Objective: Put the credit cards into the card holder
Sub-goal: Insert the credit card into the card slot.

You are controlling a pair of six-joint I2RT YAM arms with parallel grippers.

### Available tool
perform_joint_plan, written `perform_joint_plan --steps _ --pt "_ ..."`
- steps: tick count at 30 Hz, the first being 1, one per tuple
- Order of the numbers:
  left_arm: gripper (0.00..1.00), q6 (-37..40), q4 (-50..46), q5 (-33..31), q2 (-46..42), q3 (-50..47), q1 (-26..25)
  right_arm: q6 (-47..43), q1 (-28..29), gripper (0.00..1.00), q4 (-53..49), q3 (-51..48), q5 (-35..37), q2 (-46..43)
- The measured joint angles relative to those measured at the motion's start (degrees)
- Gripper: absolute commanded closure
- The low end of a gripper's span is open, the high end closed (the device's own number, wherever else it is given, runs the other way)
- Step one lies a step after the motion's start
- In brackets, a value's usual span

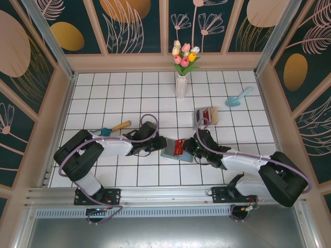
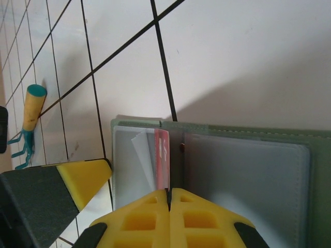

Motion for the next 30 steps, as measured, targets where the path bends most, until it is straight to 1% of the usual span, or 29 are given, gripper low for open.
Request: perform_joint_plan --steps 5,12,25,30 --pt "0.72 0.0 0.4 0.3 0.6 0.1 0.0 0.5 0.0 0.99 2.6 -0.3 -0.2 2.6" --pt "0.75 -0.2 0.5 0.4 0.8 0.2 0.0 1.8 0.9 0.98 5.7 -0.3 -0.6 5.9" --pt "0.78 -1.1 0.8 0.4 0.9 0.2 0.0 5.7 3.3 0.97 6.8 2.8 0.5 12.2" --pt "0.79 -1.3 0.7 0.3 0.9 0.2 0.1 5.5 3.3 0.99 6.8 4.6 0.5 14.2"
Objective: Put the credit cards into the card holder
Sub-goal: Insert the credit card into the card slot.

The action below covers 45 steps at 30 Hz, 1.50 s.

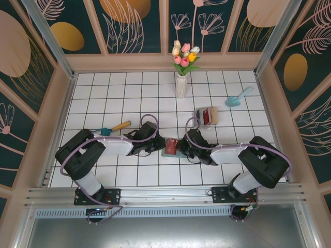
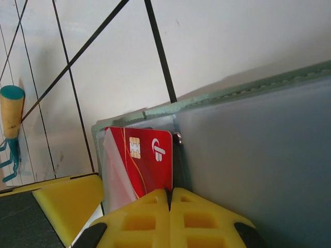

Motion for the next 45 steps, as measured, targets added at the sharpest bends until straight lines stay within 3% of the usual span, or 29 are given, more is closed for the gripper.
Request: perform_joint_plan --steps 15,25,35,41,45 --pt "0.81 0.0 0.1 -0.1 0.2 0.0 0.0 -7.6 -4.4 0.99 -7.3 -0.3 -5.0 -7.3" --pt "0.81 0.0 0.1 0.0 0.2 0.0 0.0 -10.1 -4.9 0.99 -6.5 0.3 -10.0 -3.3" --pt "0.83 -0.9 0.7 -0.1 0.2 -0.4 0.0 -5.6 -2.7 0.98 -2.6 1.1 -8.3 -0.2" --pt "0.84 -2.6 3.3 -0.2 -0.2 -2.0 0.0 -0.7 -0.9 0.92 -1.9 1.0 -4.7 -0.1" --pt "0.82 -3.2 3.7 -0.3 -0.4 -2.3 0.0 -0.7 -0.6 0.79 -2.6 1.2 -4.1 -0.6"
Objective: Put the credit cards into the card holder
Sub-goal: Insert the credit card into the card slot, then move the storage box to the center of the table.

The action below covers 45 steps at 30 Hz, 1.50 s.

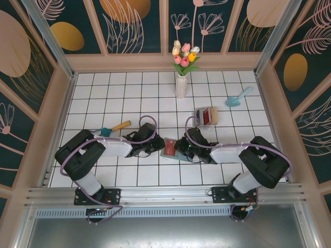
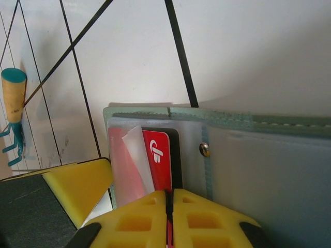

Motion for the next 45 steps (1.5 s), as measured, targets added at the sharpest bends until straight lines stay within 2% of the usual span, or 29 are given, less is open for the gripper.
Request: perform_joint_plan --steps 2,5,7,10,13,15,19,24,27,35,42,45 --pt "0.79 -0.1 0.0 0.0 -0.3 -0.2 -0.1 -0.7 0.1 0.66 -2.6 0.3 0.7 -1.8" --pt "0.71 -0.2 -1.2 -0.6 -1.9 -0.6 -0.2 -2.9 -0.2 0.53 -8.5 1.0 2.4 -7.4" --pt "0.64 -0.2 -2.4 -1.6 -3.4 -0.6 -0.2 -5.4 -1.6 0.51 -12.5 2.2 2.9 -12.0" --pt "0.61 -0.1 -3.8 -3.5 -6.1 -0.6 -0.2 -11.1 -5.7 0.51 -19.7 6.7 3.7 -17.6" --pt "0.56 0.7 -5.5 -5.0 -7.3 0.7 -0.2 -18.8 -10.9 0.51 -27.8 15.2 6.7 -18.5" --pt "0.54 1.3 -6.5 -5.3 -7.3 2.6 -0.2 -24.6 -14.0 0.53 -32.7 21.4 9.1 -16.4" --pt "0.52 2.7 -6.9 -5.4 -5.2 8.2 -0.2 -34.5 -17.0 0.55 -40.0 32.8 15.8 -5.9" --pt "0.51 3.3 -6.4 -4.3 0.4 15.4 -0.2 -41.1 -17.1 0.56 -46.4 38.8 22.5 6.8" --pt "0.50 3.3 -6.1 -3.5 2.9 17.5 -0.2 -43.4 -17.1 0.56 -49.0 41.0 25.1 11.2" --pt "0.50 3.3 -6.2 -2.1 6.3 20.0 -0.2 -47.0 -17.1 0.57 -50.4 46.2 28.1 16.9" --pt "0.50 3.2 -6.2 -1.9 6.3 20.0 -0.2 -48.3 -17.1 0.62 -50.9 46.5 29.0 20.7" --pt "0.50 3.2 -6.2 -1.9 6.3 20.0 -0.2 -48.5 -17.1 0.68 -50.9 46.5 29.0 20.7"
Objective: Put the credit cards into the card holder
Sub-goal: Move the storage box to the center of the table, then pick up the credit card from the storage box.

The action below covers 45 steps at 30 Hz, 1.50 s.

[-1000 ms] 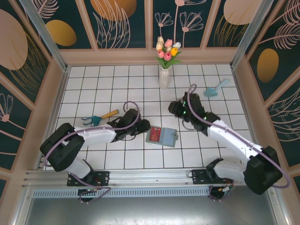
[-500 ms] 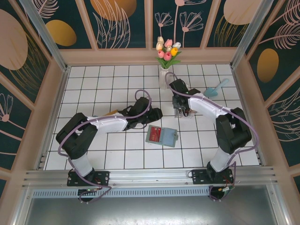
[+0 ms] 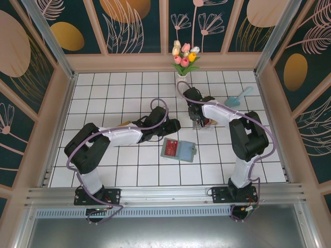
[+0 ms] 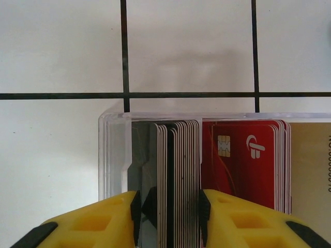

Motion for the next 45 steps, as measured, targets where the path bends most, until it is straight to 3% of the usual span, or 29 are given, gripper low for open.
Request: perform_joint_plan --steps 3,11,20,27,45 --pt "0.50 0.0 0.0 0.0 0.0 0.0 0.0 -0.1 0.0 0.75 0.0 -0.1 0.0 0.0" --pt "0.50 0.0 0.2 -1.3 -0.9 -1.1 0.0 -0.1 1.5 0.77 1.1 -0.8 -0.5 -1.4" --pt "0.50 -0.4 0.0 -3.4 -4.5 -5.1 0.0 0.4 7.6 0.76 1.6 -1.1 -4.3 -2.1" --pt "0.50 -1.0 0.0 -4.5 -7.5 -7.1 0.0 1.4 9.1 0.68 0.6 -1.1 -6.7 -2.9" --pt "0.50 -1.3 0.0 -4.5 -7.5 -7.2 0.0 -0.5 8.8 0.59 -1.9 0.4 -2.4 0.9"
